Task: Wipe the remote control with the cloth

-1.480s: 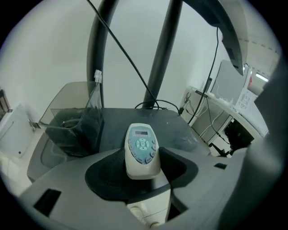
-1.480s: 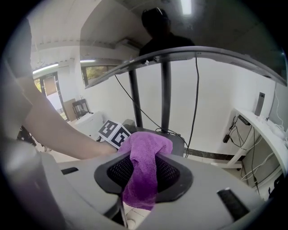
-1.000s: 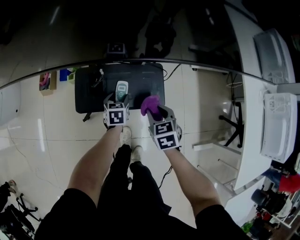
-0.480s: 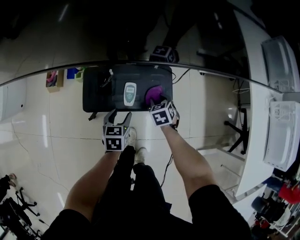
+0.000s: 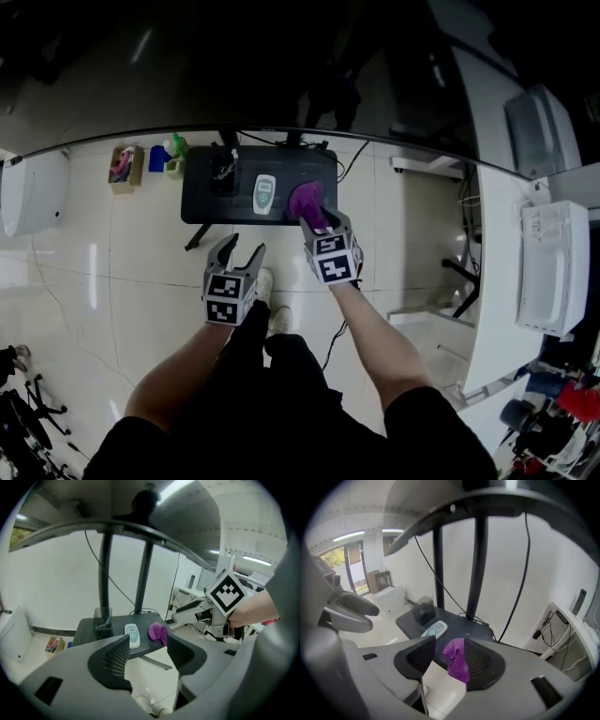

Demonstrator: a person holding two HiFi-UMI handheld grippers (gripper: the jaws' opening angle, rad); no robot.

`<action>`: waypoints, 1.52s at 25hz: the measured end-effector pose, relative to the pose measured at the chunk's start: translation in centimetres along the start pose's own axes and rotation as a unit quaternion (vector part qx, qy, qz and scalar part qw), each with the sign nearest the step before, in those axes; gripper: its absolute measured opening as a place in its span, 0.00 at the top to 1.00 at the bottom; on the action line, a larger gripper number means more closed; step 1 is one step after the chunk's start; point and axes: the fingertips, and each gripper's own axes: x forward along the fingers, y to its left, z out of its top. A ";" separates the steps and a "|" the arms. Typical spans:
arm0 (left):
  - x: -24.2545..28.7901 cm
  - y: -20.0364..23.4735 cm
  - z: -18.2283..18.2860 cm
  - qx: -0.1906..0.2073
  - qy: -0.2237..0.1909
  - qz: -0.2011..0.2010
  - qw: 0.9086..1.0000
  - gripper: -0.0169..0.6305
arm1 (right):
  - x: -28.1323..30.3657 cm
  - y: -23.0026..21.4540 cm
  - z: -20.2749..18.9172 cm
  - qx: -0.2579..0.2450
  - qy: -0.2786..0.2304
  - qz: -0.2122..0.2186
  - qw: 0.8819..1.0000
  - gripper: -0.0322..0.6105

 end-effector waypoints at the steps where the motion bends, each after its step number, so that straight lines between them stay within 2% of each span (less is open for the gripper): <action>1: -1.5 -1.0 1.0 0.010 -0.011 -0.005 1.000 0.62 | -2.4 0.7 1.1 0.002 -0.020 0.003 1.000 0.61; 2: -3.0 -1.9 1.9 0.020 -0.023 -0.010 0.999 0.63 | -4.7 1.4 2.2 0.005 -0.038 0.005 0.999 0.62; 3: -4.4 -2.7 2.9 0.032 -0.034 -0.015 0.999 0.64 | -7.0 2.0 3.2 0.008 -0.056 0.005 0.998 0.69; 7: -9.7 -5.7 6.1 0.074 -0.080 -0.032 0.994 0.70 | -15.4 4.5 6.4 0.014 -0.112 0.004 0.994 0.77; 13: -16.1 -7.6 9.4 0.119 -0.131 -0.060 0.982 0.84 | -23.5 10.0 7.8 0.007 -0.155 0.006 0.988 0.87; 15: -17.7 -7.3 9.6 0.133 -0.140 -0.072 0.978 0.90 | -24.8 11.7 8.3 0.007 -0.166 0.001 0.986 0.90; 19: -20.6 -6.5 9.3 0.157 -0.145 -0.094 0.972 0.95 | -26.6 14.3 9.7 0.010 -0.183 -0.018 0.983 0.92; 23: -22.6 -6.2 9.6 0.177 -0.157 -0.097 0.967 0.95 | -27.7 15.5 10.5 0.011 -0.192 -0.027 0.981 0.92; 29: -22.8 -7.1 10.0 0.162 -0.171 -0.073 0.969 0.95 | -28.3 15.2 10.3 -0.011 -0.194 -0.016 0.981 0.92; 38: -22.4 -10.2 10.1 0.156 -0.169 -0.060 0.971 0.95 | -30.0 14.4 10.5 -0.025 -0.206 -0.003 0.978 0.92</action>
